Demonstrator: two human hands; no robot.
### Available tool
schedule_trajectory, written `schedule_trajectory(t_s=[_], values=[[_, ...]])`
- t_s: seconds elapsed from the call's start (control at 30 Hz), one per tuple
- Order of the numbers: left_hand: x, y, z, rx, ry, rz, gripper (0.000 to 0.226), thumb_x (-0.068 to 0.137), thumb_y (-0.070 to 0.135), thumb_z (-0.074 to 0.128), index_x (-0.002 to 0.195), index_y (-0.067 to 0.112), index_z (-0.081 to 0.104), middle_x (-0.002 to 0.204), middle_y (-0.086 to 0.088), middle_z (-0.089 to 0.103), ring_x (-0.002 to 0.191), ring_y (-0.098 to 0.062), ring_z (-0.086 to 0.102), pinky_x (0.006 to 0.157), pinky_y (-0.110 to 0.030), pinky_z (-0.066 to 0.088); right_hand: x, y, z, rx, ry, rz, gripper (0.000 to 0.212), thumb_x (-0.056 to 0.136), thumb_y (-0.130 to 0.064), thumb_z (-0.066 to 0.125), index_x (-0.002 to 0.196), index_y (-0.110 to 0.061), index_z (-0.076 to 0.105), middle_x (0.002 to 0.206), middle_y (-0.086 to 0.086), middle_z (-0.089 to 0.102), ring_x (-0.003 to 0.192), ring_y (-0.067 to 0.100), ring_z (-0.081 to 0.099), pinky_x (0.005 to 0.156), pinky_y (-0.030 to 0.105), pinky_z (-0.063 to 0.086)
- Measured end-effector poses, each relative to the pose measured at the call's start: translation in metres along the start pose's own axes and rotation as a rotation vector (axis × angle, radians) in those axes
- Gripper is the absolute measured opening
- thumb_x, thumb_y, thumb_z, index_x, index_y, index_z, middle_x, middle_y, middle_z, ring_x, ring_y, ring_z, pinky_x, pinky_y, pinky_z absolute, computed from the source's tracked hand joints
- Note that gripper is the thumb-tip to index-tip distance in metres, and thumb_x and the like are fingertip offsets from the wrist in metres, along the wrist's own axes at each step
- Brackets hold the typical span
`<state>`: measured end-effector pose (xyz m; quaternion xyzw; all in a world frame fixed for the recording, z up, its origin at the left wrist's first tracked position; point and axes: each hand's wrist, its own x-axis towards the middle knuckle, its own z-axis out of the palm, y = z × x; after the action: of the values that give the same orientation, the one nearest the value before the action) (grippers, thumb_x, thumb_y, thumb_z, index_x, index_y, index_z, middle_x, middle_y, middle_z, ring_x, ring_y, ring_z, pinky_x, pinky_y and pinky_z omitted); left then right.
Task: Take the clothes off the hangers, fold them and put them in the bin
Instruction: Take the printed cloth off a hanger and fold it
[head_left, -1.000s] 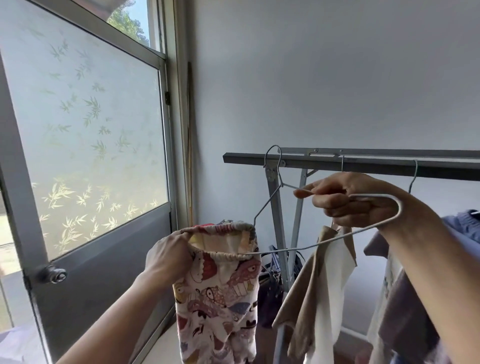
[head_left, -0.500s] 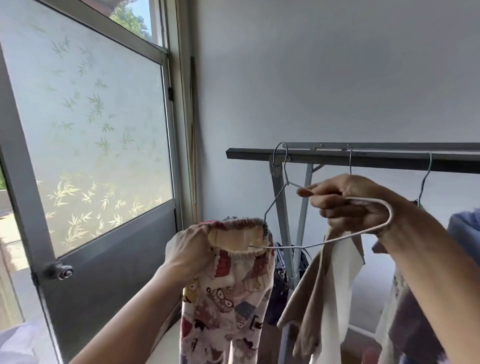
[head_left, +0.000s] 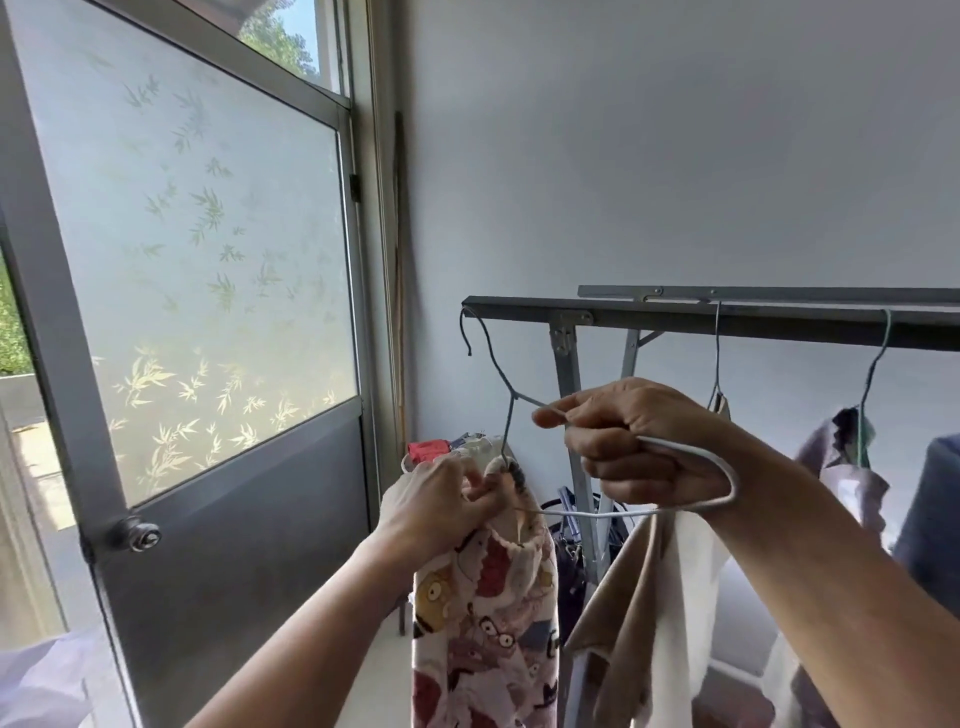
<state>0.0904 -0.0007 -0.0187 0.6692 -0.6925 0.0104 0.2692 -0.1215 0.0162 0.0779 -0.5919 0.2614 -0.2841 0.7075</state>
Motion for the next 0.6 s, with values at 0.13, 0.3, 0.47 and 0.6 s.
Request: schedule_trajectory(t_s=[0.13,0.3,0.47,0.6], values=[[0.009,-0.024,0.008,-0.093,0.010,-0.193,0.027,0.091,0.037,0.050,0.092,0.023,0.072,0.092,-0.003,0.071,0.087,-0.026,0.067,0.075,-0.036,0.055,-0.012,-0.008,-0.003,-0.017,0.005,0.019,0.022,0.096,-0.001,0.028,0.102,-0.004,0.049,0.041,-0.004,0.023,0.022,0.003,0.019,0.033,0.010,0.010],[0.008,-0.067,0.009,-0.270,0.039,-0.497,0.033,0.092,0.045,0.054,0.087,0.016,0.069,0.093,-0.009,0.071,0.086,-0.027,0.066,0.078,-0.038,0.055,-0.030,-0.019,-0.011,0.129,0.043,-0.065,0.014,0.085,0.001,0.042,0.094,-0.006,0.051,0.039,-0.005,0.027,0.020,0.002,0.021,0.025,0.006,0.019],[0.002,-0.048,0.006,-0.245,-0.116,-0.167,0.033,0.081,0.040,0.074,0.101,0.031,0.050,0.092,0.009,0.059,0.079,-0.002,0.057,0.061,-0.018,0.042,0.008,-0.003,-0.022,0.101,0.553,-0.295,0.027,0.093,0.006,0.028,0.081,-0.011,0.045,0.044,-0.004,0.027,0.028,0.006,0.020,0.031,0.011,0.019],[0.000,-0.045,-0.014,-0.150,-0.090,-0.012,0.020,0.083,0.016,0.063,0.095,0.030,0.057,0.090,0.003,0.066,0.078,-0.008,0.061,0.059,-0.016,0.048,0.041,-0.003,-0.041,0.047,0.787,-0.348,0.031,0.090,0.008,0.022,0.077,-0.014,0.040,0.048,-0.001,0.032,0.032,0.007,0.023,0.040,0.015,0.018]])
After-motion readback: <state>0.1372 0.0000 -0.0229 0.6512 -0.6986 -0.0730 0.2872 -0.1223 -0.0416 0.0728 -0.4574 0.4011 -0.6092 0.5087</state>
